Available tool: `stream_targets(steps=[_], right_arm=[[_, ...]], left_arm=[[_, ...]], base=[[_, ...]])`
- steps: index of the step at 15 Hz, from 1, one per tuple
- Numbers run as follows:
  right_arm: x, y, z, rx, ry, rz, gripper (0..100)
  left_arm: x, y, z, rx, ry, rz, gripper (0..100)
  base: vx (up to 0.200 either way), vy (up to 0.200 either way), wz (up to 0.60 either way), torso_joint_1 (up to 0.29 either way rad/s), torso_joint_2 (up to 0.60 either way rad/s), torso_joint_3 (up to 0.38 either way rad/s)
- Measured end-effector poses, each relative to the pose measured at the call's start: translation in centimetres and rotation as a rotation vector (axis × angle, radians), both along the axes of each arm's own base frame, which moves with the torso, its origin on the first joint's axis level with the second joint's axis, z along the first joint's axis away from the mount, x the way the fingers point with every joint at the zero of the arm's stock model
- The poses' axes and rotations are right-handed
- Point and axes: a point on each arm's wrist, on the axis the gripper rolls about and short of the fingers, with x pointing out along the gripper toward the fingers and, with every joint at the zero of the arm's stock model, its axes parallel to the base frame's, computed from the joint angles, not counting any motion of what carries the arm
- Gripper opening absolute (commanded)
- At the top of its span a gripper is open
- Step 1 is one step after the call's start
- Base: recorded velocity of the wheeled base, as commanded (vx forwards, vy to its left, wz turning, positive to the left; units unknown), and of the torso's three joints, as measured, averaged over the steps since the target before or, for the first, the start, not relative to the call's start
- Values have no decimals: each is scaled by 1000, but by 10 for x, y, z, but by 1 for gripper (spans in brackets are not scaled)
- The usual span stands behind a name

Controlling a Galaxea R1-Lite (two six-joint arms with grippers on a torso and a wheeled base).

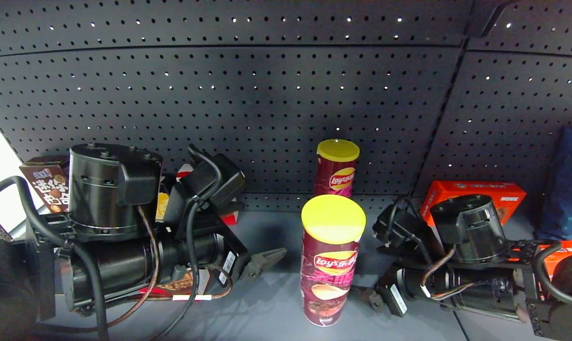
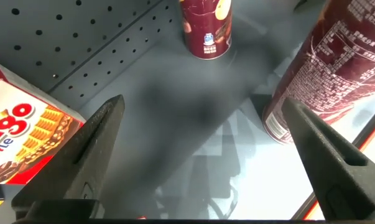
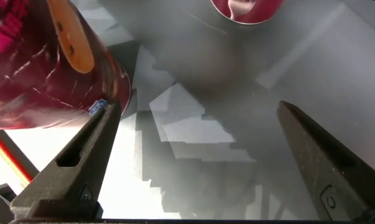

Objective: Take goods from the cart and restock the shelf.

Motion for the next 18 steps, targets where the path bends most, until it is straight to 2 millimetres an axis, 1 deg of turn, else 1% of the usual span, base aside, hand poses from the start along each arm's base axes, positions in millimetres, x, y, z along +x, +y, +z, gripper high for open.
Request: stream_targets(steps=[4,9,12,15,18], right_arm=[[10,-8,8,22,-36,-57,100],[32,-20,30,44,-115,-186,100],[47,-29,35,29,-150,-290,100],[67,-32,43,42,-179,-339,100],[81,-28,40,42,-181,-349,100]], left_arm=[[0,1,-1,2,3,4,100],[0,2,-1,1,2,7,100],[0,2,-1,1,1,6,100],[1,4,0,0,1,13,100],[2,5,0,-1,-1,19,100]], base=[[0,0,0,0,0,0],[0,0,0,0,0,0],[0,0,0,0,0,0],[0,0,0,0,0,0],[0,0,0,0,0,0]])
